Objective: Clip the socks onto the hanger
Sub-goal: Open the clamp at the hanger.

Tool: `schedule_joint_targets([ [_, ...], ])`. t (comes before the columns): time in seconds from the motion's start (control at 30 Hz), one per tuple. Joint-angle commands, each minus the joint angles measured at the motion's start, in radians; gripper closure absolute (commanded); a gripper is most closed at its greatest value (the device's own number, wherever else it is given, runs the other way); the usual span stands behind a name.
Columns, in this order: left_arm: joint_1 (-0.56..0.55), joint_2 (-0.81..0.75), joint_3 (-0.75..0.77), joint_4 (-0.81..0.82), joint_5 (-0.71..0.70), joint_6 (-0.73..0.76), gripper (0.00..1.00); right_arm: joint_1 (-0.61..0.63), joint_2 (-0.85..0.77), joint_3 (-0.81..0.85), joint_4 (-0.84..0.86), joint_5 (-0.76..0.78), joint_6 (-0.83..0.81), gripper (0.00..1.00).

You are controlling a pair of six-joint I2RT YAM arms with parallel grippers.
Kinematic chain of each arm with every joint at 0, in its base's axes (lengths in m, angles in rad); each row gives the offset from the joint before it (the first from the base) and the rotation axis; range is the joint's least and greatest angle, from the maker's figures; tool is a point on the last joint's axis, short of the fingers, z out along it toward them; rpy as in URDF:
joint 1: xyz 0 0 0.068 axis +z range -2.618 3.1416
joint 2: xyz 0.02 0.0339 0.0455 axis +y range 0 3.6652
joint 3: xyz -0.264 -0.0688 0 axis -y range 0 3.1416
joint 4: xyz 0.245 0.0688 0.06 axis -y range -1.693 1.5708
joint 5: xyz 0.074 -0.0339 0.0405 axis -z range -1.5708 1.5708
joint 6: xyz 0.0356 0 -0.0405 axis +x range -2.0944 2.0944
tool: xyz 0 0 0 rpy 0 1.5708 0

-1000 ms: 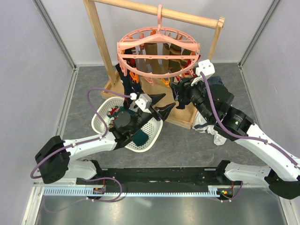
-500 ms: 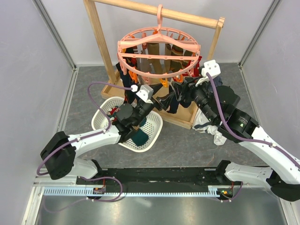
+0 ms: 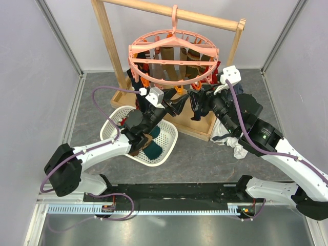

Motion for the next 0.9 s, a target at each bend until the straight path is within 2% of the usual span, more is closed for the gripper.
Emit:
schedule_joint_targets([
  [0.0, 0.003, 0.012, 0.044, 0.048, 0.029, -0.048, 0.47, 0.0, -0.002, 0.032, 0.007, -0.037, -0.004, 0.36],
  [0.37, 0.003, 0.014, 0.042, 0.069, 0.032, -0.065, 0.6, 0.001, 0.044, 0.081, -0.036, -0.162, 0.002, 0.36],
  [0.5, 0.003, 0.009, 0.03, 0.072, 0.034, -0.07, 0.69, 0.0, 0.073, 0.114, -0.077, -0.165, 0.009, 0.36],
  [0.67, 0.003, -0.006, 0.019, 0.056, 0.023, -0.057, 0.81, 0.0, 0.105, 0.15, -0.129, -0.125, 0.045, 0.36],
  [0.87, -0.014, -0.02, 0.024, 0.006, -0.026, -0.011, 0.85, 0.0, 0.134, 0.182, -0.186, -0.036, 0.106, 0.37],
])
